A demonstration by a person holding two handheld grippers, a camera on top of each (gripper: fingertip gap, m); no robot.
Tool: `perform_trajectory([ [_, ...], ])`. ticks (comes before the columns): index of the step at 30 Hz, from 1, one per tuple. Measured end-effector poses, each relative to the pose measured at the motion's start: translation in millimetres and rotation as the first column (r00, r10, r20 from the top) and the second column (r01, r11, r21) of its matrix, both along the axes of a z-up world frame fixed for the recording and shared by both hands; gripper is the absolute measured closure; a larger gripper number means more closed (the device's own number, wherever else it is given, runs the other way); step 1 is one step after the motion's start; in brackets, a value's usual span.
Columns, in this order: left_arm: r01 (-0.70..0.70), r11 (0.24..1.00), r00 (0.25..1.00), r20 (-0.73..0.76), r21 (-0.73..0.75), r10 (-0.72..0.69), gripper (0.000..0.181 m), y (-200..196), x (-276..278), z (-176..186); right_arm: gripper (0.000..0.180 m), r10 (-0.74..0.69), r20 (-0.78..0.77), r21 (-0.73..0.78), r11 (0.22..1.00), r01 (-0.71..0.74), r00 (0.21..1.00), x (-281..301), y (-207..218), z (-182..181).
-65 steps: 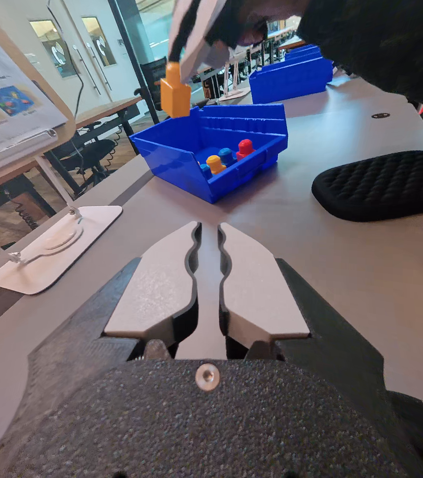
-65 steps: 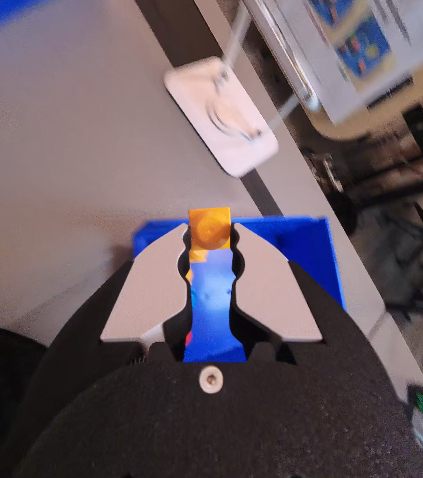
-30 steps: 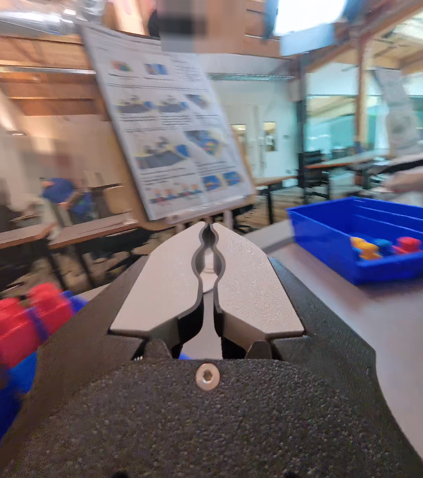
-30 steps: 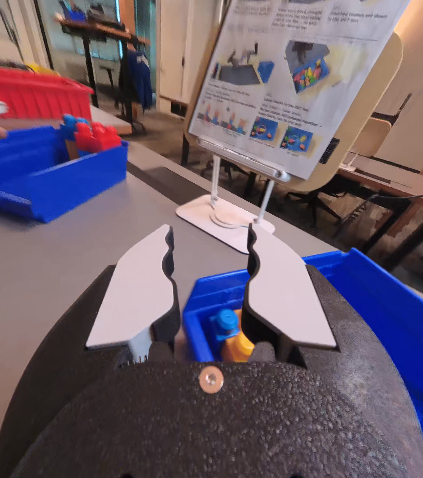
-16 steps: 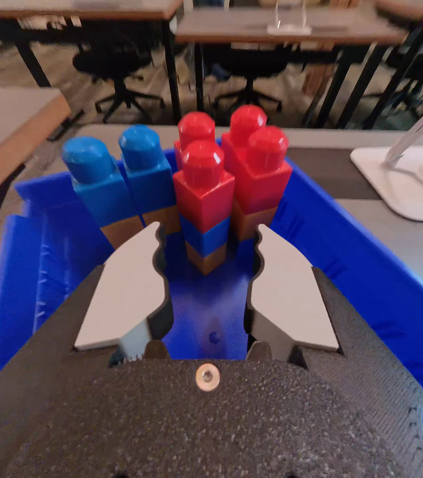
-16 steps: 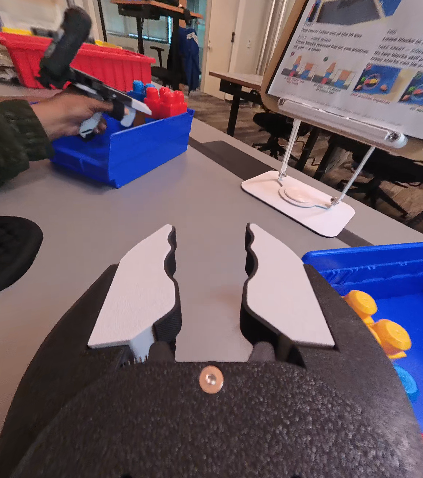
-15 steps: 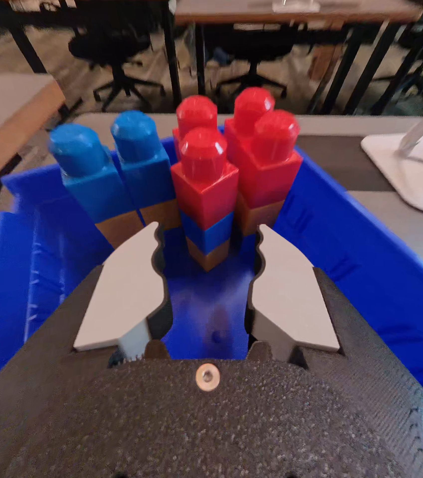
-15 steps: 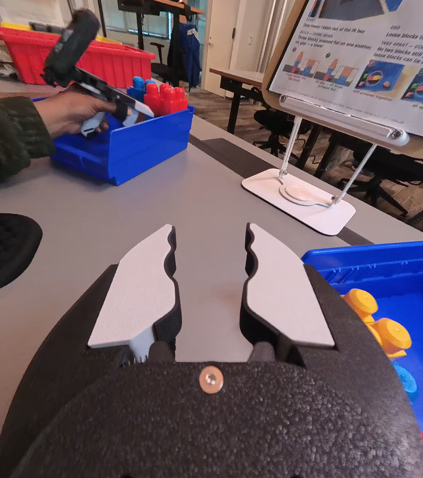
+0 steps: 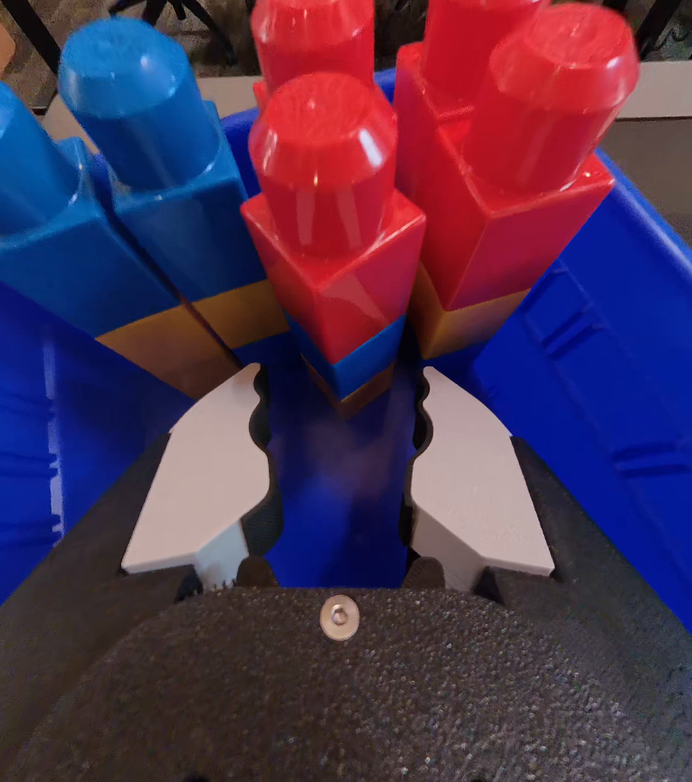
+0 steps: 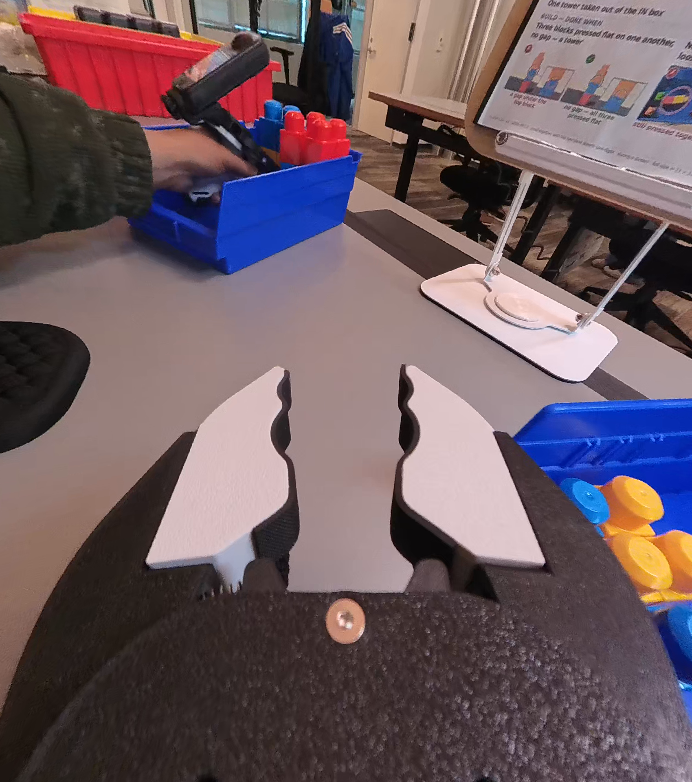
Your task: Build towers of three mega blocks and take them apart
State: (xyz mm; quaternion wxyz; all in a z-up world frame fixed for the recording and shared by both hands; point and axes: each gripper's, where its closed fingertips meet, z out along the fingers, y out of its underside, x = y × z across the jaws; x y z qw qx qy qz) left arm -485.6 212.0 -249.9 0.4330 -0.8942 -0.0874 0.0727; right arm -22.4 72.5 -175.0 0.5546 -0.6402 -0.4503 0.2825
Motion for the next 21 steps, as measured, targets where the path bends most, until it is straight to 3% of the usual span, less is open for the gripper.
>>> perform_trajectory([
  [3,0.0,1.0,1.0,-0.028,0.007,0.0,0.117,9.0,-1.0,2.9,0.131,0.006,-0.007,-0.01,1.0,-0.006,1.0,-0.6,-0.6,-0.2],
  [4,-0.003,1.0,0.999,-0.041,0.004,0.003,0.121,11.3,-2.1,1.0,0.131,0.007,-0.01,-0.01,1.0,-0.007,1.0,-0.3,-1.1,0.0],
  [5,-0.009,1.0,0.998,-0.063,-0.004,0.009,0.141,11.3,-3.6,0.7,0.131,0.007,-0.012,-0.008,1.0,-0.007,1.0,0.3,-1.3,0.1],
  [9,-0.001,1.0,0.996,-0.092,0.029,0.004,0.15,10.9,0.3,7.6,0.132,0.0,-0.016,-0.008,1.0,0.0,1.0,3.6,-0.7,-0.5],
  [10,0.001,0.998,0.993,-0.118,0.056,0.005,0.174,7.7,0.4,15.2,0.133,0.0,-0.017,-0.012,1.0,0.0,1.0,4.0,-0.2,-1.1],
  [11,0.008,0.994,0.992,-0.129,0.111,0.006,0.18,6.3,1.7,26.6,0.133,0.001,-0.017,-0.018,1.0,-0.001,1.0,3.9,0.1,-1.8],
  [15,0.033,0.979,0.989,-0.146,0.2,-0.003,0.181,-4.5,5.9,58.1,0.133,0.011,-0.018,-0.016,1.0,-0.011,1.0,1.8,-1.8,-1.7],
  [21,0.085,0.984,0.99,-0.125,0.158,-0.066,0.181,-7.8,5.1,62.3,0.133,0.021,0.012,-0.017,1.0,-0.021,1.0,-3.5,-4.9,-7.7],
])
